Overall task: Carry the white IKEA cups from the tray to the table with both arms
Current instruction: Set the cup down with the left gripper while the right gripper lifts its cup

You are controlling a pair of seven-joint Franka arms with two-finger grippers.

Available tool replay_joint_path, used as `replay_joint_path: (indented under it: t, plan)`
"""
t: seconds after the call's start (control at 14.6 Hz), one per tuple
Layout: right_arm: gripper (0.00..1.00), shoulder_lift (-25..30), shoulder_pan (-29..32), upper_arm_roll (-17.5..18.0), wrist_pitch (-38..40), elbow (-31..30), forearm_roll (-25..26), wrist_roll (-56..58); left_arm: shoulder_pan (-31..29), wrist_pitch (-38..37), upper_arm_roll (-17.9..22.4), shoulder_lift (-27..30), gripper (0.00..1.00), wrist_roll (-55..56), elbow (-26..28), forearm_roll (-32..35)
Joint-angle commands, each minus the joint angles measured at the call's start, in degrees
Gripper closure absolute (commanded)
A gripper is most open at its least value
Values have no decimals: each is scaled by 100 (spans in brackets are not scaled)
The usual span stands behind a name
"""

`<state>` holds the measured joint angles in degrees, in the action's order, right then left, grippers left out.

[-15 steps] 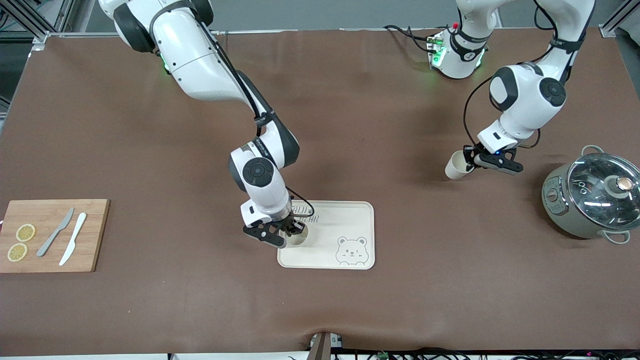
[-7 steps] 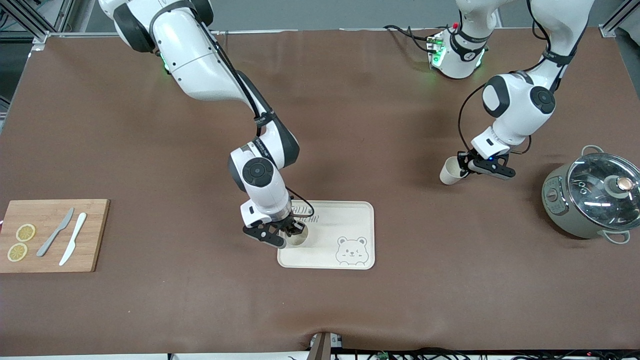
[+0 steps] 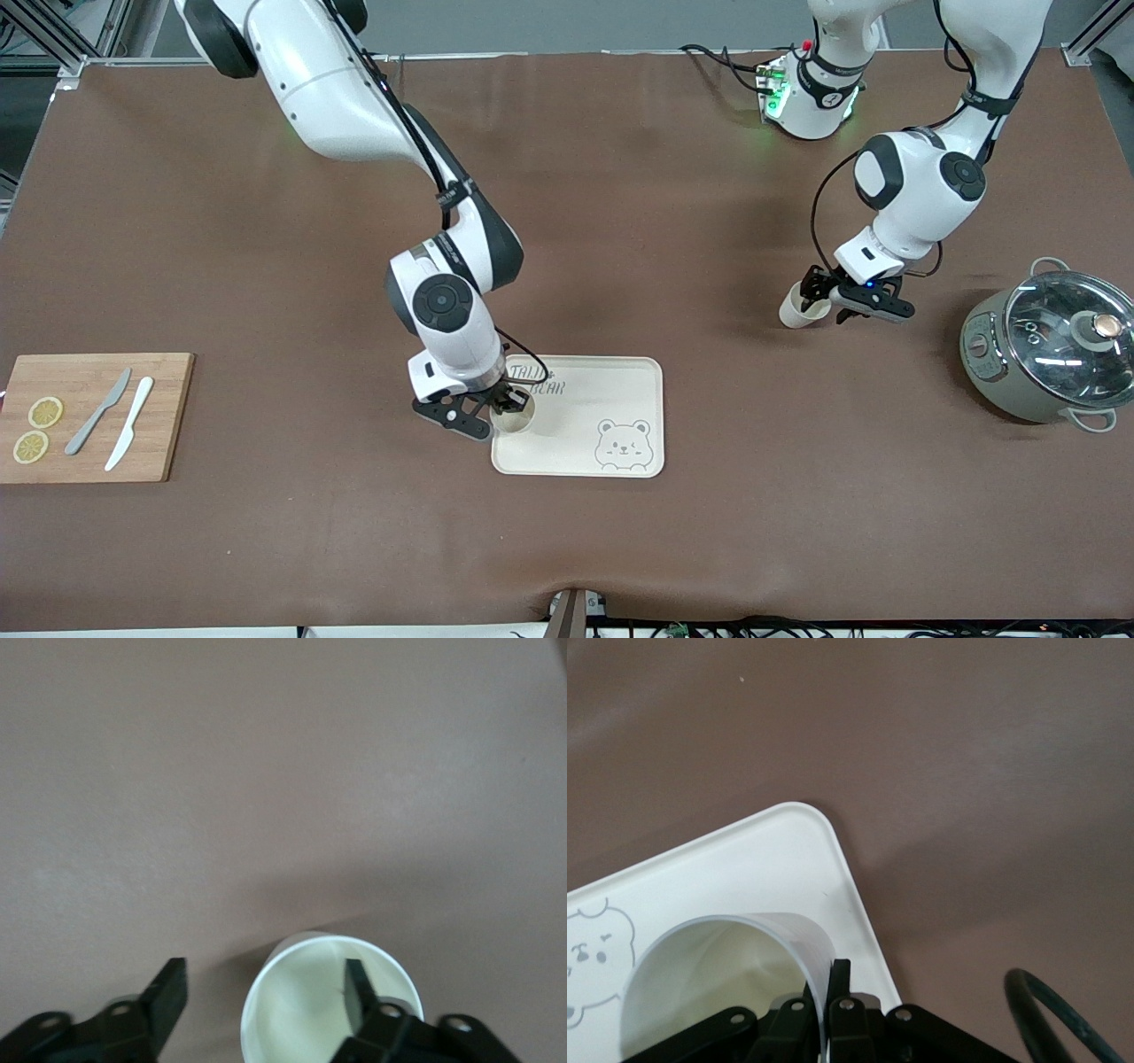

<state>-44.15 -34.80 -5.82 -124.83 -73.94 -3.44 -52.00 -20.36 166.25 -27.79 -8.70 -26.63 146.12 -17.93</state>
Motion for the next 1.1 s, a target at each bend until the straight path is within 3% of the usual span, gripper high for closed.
replay_joint_path:
  t: [0.0,0.21,0.41,0.62,1.03]
  plan:
    - [100,800,341,63,922,-208,-349,706,6,-468,-103,456,0,201,-39,-167]
    - [100,1407,754,46,1828,-374,-447,1566,-3,-1653,-121,956,0,394,-328,-132]
    - [100,1864,1307,28,2120,-682,-438,2770,-47,-2936,-95,1169,0,824,-1012,340]
    - [100,2147,1922,28,2077,-1043,-438,4141,-47,-4412,-95,1151,0,1877,-2075,1560]
    - [100,2077,2846,28,1464,-1455,-438,6734,-12,-6462,-121,1204,0,2267,-3500,1696]
